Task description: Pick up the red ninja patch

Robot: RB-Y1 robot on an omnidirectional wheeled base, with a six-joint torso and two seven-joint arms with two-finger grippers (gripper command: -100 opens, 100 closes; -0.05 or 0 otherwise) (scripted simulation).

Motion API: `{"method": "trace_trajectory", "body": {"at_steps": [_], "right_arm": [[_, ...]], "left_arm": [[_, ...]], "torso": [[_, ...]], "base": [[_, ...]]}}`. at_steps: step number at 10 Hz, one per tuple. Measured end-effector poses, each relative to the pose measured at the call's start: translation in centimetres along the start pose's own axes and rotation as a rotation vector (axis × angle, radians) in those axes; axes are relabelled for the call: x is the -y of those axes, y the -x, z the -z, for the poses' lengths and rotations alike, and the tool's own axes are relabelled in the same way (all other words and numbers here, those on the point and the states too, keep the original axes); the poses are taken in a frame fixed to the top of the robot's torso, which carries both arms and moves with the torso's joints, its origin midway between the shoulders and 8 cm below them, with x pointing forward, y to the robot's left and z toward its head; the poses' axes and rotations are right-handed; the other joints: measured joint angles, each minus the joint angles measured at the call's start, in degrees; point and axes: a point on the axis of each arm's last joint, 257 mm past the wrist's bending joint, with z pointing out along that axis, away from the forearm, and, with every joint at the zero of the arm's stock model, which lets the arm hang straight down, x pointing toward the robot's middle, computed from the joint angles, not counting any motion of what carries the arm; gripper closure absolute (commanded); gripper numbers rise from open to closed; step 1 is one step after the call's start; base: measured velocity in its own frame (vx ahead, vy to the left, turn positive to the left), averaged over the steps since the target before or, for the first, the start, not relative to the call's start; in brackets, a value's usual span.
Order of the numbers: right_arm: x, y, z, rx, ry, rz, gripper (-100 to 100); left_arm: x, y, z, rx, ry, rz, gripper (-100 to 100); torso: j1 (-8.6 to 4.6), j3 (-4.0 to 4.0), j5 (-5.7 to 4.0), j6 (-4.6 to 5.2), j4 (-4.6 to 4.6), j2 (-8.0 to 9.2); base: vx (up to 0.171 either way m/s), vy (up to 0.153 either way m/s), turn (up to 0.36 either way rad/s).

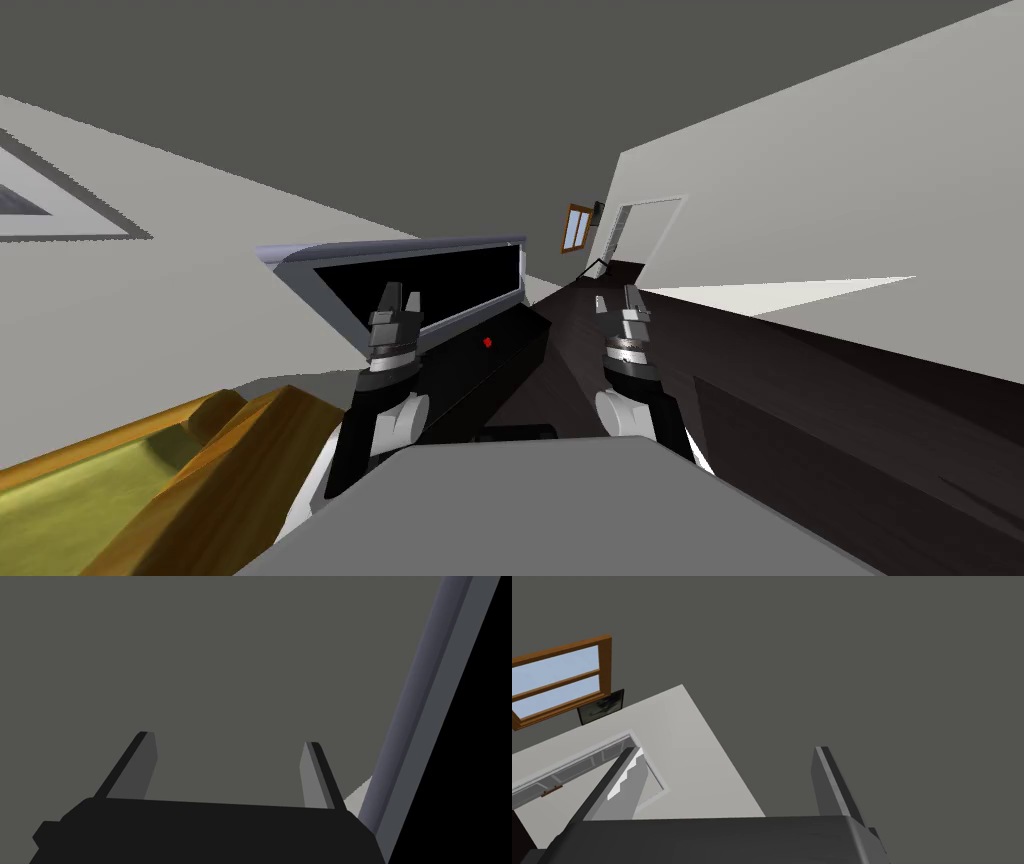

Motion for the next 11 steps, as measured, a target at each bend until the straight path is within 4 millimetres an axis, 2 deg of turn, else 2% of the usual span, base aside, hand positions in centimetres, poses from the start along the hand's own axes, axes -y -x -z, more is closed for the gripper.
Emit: {"method": "trace_trajectory", "body": {"at_steps": [3,5,8,11], "right_arm": [[0.0,0.0,0.0,0.0,0.0,0.0,0],[0.0,0.0,0.0,0.0,0.0,0.0,0],[0.0,0.0,0.0,0.0,0.0,0.0,0],[0.0,0.0,0.0,0.0,0.0,0.0,0]], "left_arm": [[-1.5,-0.7,0.3,-0.062,0.045,-0.024,-100],[-3.9,-1.2,1.0,-0.101,0.108,-0.044,-100],[-6.0,-1.4,1.5,-0.126,0.172,-0.062,-100],[-9.0,-1.7,2.7,-0.153,0.27,-0.083,-100]], "torso": [[-0.03,-0.05,-0.01,0.01,-0.02,-0.08],[-0.06,-0.07,-0.01,0.02,-0.03,-0.11],[-0.04,-0.06,-0.01,0.0,-0.02,-0.1],[-0.04,-0.08,-0.01,-0.01,-0.03,-0.13]], "base": [[0.024,-0.014,-0.116],[0.025,-0.016,-0.105],[0.024,-0.014,-0.101],[0.036,-0.015,-0.165]]}}
